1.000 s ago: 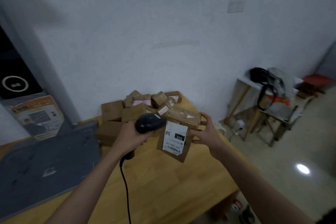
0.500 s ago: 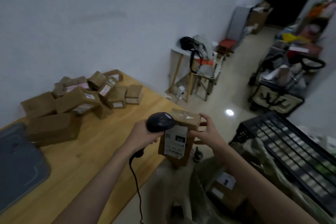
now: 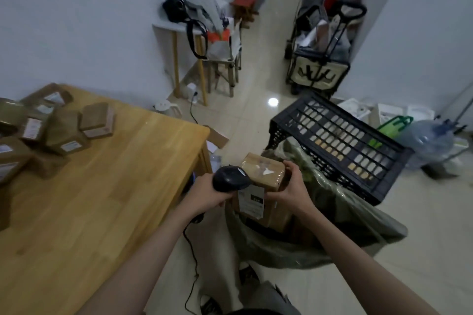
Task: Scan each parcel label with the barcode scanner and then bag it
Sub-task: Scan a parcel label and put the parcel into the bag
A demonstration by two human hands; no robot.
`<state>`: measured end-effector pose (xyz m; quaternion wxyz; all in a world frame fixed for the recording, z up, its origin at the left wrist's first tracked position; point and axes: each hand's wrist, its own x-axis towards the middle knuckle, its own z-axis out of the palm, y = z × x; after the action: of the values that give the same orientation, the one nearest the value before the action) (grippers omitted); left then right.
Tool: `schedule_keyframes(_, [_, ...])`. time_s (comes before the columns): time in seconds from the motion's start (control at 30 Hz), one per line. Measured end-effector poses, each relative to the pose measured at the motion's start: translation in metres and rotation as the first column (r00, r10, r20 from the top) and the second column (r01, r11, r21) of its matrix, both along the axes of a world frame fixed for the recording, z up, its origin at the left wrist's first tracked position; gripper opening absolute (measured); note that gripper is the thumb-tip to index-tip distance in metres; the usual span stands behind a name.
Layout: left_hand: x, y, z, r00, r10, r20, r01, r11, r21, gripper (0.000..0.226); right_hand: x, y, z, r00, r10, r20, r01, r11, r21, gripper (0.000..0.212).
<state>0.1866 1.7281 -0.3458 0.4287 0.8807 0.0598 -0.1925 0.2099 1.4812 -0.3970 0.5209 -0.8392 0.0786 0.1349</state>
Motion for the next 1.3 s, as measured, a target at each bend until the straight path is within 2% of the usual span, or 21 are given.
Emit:
schedule_keyframes(0.1, [0.011, -0.024, -0.026, 0.998, -0.018, -0.068, 0.019, 1.0, 0.014, 0.01, -0.003, -0.024, -0.023, 0.999, 0.045, 0.015, -0.043, 0.988, -0.146, 0.109])
schedule_keyframes(0.27, [0.023, -0.054, -0.075, 0.981, -0.004, -0.196, 0.007, 1.0, 0.019, 0.01, -0.002, -0.058, -0.076, 0.98, 0.197, -0.037, -0.199, 0.928, -0.316, 0.088])
schedule_keyframes(0.43, [0.034, -0.079, -0.129, 0.963, -0.033, -0.267, 0.041, 0.999, 0.025, 0.008, 0.003, -0.079, -0.133, 0.947, 0.272, -0.174, -0.322, 0.75, -0.579, 0.083])
schedule_keyframes(0.53, [0.039, -0.094, -0.16, 0.955, -0.047, -0.295, 0.065, 0.996, 0.054, 0.01, 0.003, -0.092, -0.168, 0.927, 0.271, -0.261, -0.376, 0.655, -0.656, 0.076])
schedule_keyframes(0.63, [0.042, -0.11, -0.187, 0.947, -0.078, -0.312, 0.101, 0.993, 0.059, 0.015, 0.001, -0.106, -0.2, 0.9, 0.238, -0.364, -0.43, 0.61, -0.666, 0.076])
schedule_keyframes(0.7, [0.041, -0.118, -0.202, 0.937, -0.095, -0.336, 0.116, 0.992, 0.046, 0.016, -0.003, -0.114, -0.217, 0.851, 0.196, -0.488, -0.487, 0.642, -0.592, 0.074])
schedule_keyframes(0.83, [0.036, -0.127, -0.229, 0.913, -0.126, -0.388, 0.149, 0.988, 0.029, 0.024, -0.019, -0.141, -0.293, 0.713, 0.279, -0.643, -0.611, 0.697, -0.375, 0.054])
schedule_keyframes(0.9, [0.034, -0.128, -0.24, 0.898, -0.144, -0.416, 0.178, 0.983, 0.045, 0.029, -0.023, -0.152, -0.32, 0.696, 0.277, -0.662, -0.617, 0.702, -0.354, 0.042])
schedule_keyframes(0.97, [0.033, -0.129, -0.246, 0.888, -0.16, -0.431, 0.2, 0.979, 0.049, 0.029, -0.016, -0.142, -0.3, 0.714, 0.187, -0.674, -0.564, 0.724, -0.396, 0.051])
schedule_keyframes(1.07, [0.035, -0.13, -0.249, 0.882, -0.157, -0.444, 0.206, 0.977, 0.062, 0.03, -0.011, -0.134, -0.288, 0.745, 0.128, -0.654, -0.492, 0.768, -0.409, 0.041])
schedule_keyframes(1.2, [0.045, -0.125, -0.235, 0.893, -0.15, -0.424, 0.199, 0.977, 0.074, 0.026, 0.008, -0.12, -0.26, 0.743, 0.161, -0.649, -0.475, 0.81, -0.343, 0.042])
schedule_keyframes(1.3, [0.055, -0.115, -0.21, 0.914, -0.122, -0.386, 0.161, 0.984, 0.071, 0.021, 0.029, -0.11, -0.228, 0.748, 0.222, -0.626, -0.501, 0.807, -0.313, 0.041])
